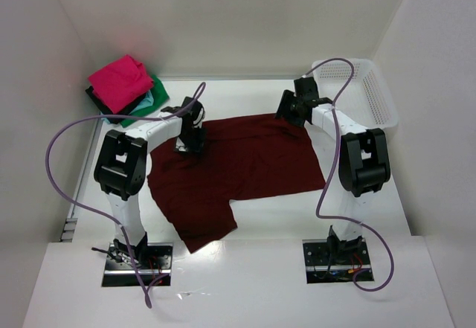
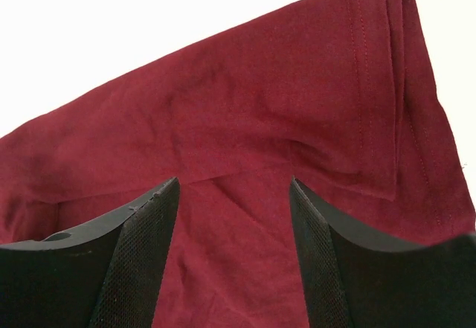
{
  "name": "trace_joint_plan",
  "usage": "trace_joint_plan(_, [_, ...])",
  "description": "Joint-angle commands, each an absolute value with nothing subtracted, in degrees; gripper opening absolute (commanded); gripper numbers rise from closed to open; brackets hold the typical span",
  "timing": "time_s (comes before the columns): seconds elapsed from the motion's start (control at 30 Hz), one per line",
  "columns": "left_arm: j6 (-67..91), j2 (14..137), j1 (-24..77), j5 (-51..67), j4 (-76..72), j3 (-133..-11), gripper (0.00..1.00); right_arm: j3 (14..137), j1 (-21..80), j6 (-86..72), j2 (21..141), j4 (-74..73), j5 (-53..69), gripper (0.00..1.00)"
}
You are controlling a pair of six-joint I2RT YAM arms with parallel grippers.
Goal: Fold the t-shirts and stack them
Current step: Fold the flattened tshirt in 1/3 of the way
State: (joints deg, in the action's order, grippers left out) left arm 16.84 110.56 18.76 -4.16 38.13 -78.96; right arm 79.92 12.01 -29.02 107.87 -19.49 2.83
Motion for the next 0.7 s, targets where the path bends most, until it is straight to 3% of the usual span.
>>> trace_joint_plan(0.0, [18.27,108.73,18.54,-4.39,39.81,-79.63,0.7,79.46,12.13,-29.71,105.83,-17.14,2.55,0.67])
trace_joint_plan(0.13, [18.9,103.9,18.54,-6.5,40.34,-80.94,0.76,78.4,12.13,-29.71,105.21,-17.14,2.55,0.67])
trace_joint_plan(0.3, [18.9,102.04,19.07,-4.67,41.57,-82.44,0.76,77.87,12.13,-30.23,104.68,-16.62,4.03,0.67])
trace_joint_plan(0.5, [20.74,101.43,19.07,-0.79,40.96,-78.58,0.63,80.51,17.3,-30.23,103.54,-15.56,8.44,0.64])
trace_joint_plan(0.67, [21.88,100.28,19.07,-0.09,39.82,-74.81,0.61,82.53,24.78,-30.76,106.17,-15.03,9.49,0.64])
